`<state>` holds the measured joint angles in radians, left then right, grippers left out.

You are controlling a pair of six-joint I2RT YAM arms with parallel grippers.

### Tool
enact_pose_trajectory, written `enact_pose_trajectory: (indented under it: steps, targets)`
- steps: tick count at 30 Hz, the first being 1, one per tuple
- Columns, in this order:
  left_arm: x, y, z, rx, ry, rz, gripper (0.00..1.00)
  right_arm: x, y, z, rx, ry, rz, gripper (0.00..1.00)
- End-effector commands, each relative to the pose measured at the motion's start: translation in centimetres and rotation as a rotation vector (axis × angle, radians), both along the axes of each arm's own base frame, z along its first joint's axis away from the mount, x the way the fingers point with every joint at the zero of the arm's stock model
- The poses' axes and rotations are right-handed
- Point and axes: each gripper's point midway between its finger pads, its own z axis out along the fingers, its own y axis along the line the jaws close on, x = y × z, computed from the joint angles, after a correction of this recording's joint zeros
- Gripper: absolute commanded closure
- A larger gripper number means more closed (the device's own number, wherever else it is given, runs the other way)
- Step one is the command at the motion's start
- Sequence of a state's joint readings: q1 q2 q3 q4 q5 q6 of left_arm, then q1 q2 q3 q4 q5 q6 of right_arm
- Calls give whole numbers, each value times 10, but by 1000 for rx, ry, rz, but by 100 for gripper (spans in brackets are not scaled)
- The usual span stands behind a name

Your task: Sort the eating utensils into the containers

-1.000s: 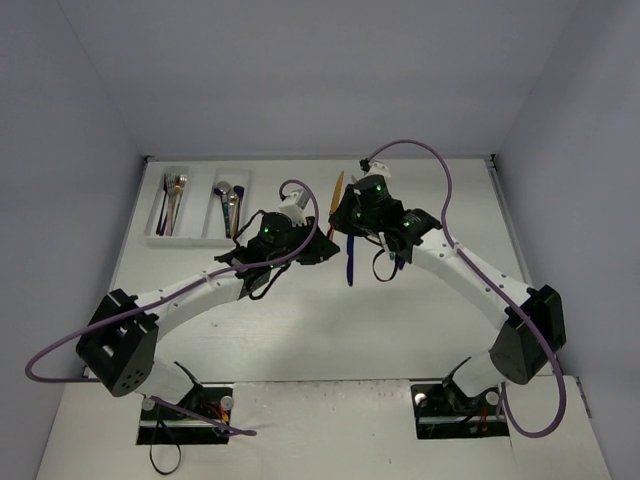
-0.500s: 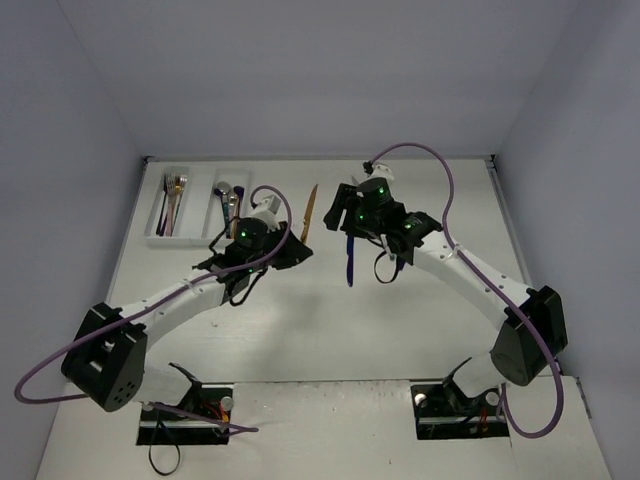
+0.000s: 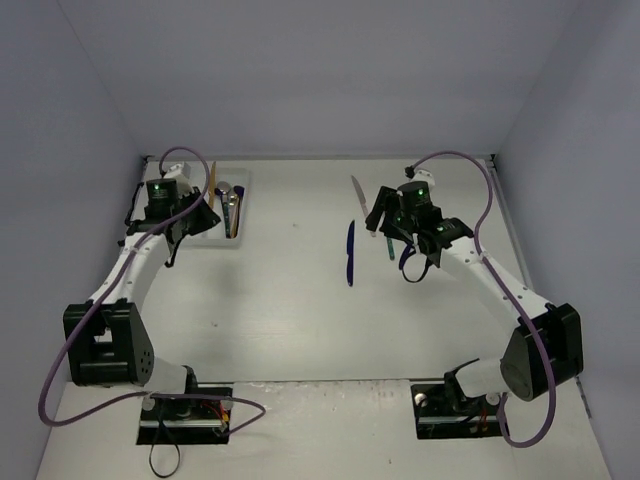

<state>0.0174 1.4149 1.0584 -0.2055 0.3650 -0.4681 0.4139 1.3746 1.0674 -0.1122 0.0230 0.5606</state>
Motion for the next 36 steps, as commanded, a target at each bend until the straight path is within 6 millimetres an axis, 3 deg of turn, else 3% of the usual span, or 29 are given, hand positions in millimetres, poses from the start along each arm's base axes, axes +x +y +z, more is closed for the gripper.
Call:
enact_pose_trajectory:
  steps: [1,9,19,20,23,28,31,36]
  targets:
    - [31,36,15,91,-54,-66,100,3,2,17,16,-65,51,36]
    - [82,75,-8,138,12,-36,100,2,-1,12,0,-59,74,36]
    - [108,94,-57,132,147,-38,100,1,-7,5,-8,-43,72,36]
    - [108,95,-61,133,158,-31,97,1,-7,3,-11,-40,72,36]
    - [111,100,-62,150,164,-6,76,2,-9,0,-21,-35,68,36]
    - [109,114,-49,203,161,68,55,5,-10,-8,-36,-18,63,36]
    - [106,123,-34,240,145,117,49,7,-9,-16,-47,3,63,36]
    - [100,120,14,272,56,160,48,14,-6,-33,-74,41,69,38]
